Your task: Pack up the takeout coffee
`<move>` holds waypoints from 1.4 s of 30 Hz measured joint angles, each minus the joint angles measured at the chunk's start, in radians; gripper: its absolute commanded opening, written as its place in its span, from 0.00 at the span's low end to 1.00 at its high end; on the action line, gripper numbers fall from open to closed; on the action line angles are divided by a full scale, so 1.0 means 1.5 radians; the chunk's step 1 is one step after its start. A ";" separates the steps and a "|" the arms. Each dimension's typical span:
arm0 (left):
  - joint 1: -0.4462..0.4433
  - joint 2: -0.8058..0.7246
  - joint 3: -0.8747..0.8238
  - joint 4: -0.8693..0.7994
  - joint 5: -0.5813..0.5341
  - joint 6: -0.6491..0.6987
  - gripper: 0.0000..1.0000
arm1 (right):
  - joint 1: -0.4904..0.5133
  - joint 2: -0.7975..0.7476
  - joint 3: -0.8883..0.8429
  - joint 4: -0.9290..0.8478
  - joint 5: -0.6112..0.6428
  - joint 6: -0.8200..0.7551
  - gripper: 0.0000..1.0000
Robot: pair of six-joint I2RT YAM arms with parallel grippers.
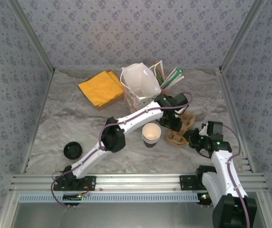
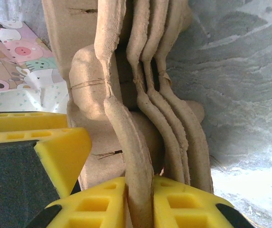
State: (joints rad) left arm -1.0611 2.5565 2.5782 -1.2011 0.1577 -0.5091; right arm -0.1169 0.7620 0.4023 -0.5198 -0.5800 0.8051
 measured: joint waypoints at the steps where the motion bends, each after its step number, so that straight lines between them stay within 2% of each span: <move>1: 0.000 0.000 0.000 0.000 0.000 0.000 0.47 | 0.000 0.000 0.000 0.000 0.000 -0.003 0.15; 8: 0.001 0.000 0.008 -0.003 0.000 -0.003 0.52 | 0.000 -0.001 0.000 0.001 -0.003 -0.016 0.08; 14: 0.016 -0.025 0.035 -0.006 0.003 -0.006 0.61 | -0.009 -0.017 0.000 0.000 -0.003 -0.023 0.09; 23: 0.055 -0.112 0.052 -0.002 -0.003 -0.010 0.63 | -0.016 -0.022 0.031 -0.015 -0.008 -0.024 0.08; 30: 0.057 -0.137 0.064 -0.003 -0.008 -0.010 0.63 | -0.020 -0.029 0.055 -0.018 -0.020 -0.026 0.08; 37: 0.060 -0.144 0.083 -0.013 -0.008 -0.018 0.64 | -0.022 -0.024 0.161 -0.048 -0.023 -0.056 0.08; 42: 0.062 -0.195 0.084 -0.014 -0.008 -0.017 0.64 | -0.022 -0.007 0.257 -0.062 -0.022 -0.077 0.08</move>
State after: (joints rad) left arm -0.9684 2.2639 2.7041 -1.2228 0.1452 -0.5350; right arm -0.1493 0.7509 0.7872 -0.6121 -0.6132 0.6899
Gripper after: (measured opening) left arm 0.636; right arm 0.086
